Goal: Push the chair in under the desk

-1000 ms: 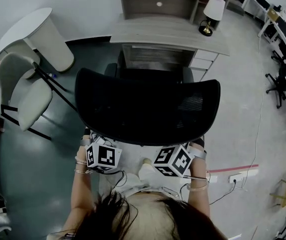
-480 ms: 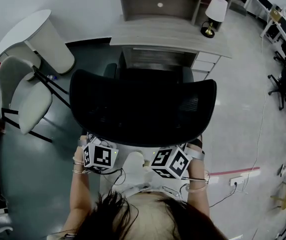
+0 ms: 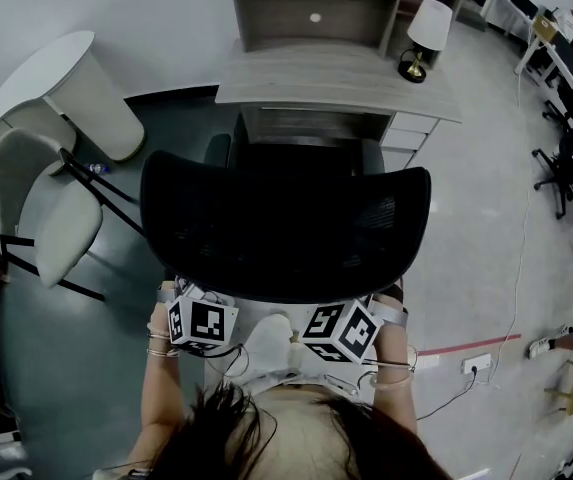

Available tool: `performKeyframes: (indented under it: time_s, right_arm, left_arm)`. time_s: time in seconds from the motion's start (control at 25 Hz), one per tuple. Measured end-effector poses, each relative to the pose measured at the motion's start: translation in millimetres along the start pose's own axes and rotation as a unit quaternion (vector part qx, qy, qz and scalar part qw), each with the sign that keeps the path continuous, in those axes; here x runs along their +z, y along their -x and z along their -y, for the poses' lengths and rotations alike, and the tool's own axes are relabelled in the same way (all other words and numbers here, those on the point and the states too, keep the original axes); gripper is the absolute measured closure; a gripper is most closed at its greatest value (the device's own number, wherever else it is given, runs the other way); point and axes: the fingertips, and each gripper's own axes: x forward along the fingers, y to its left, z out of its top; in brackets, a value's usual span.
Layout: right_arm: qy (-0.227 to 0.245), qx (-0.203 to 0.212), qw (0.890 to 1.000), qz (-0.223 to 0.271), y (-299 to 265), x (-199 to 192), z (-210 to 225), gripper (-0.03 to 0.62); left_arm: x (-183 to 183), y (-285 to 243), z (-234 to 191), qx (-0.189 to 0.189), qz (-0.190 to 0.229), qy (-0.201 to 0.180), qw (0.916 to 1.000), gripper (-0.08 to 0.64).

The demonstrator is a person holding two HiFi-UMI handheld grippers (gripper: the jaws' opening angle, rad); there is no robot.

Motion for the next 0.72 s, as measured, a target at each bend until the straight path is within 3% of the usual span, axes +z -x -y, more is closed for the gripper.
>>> performKeyframes:
  time_s: [0.72]
  right_arm:
    - [-0.005, -0.005, 1.0, -0.005, -41, 23, 11, 0.37]
  left_arm:
    - [-10, -34, -32, -0.002, 0.003, 0.001, 1.0, 0.319]
